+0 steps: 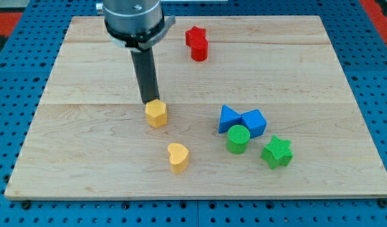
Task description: Move your arm to the red star
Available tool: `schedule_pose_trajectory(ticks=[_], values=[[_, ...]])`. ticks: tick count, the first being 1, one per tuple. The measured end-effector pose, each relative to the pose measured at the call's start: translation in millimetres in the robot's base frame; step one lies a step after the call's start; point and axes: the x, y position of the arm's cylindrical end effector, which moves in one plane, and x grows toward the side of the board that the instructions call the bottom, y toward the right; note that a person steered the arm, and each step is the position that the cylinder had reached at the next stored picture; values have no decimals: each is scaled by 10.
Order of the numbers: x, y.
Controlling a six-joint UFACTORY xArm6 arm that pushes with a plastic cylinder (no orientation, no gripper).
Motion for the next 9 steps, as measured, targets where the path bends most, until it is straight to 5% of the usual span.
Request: schedule_pose_trajectory(ticks=[1, 4, 9], values=[[474, 0], [2, -30], [-56, -40]])
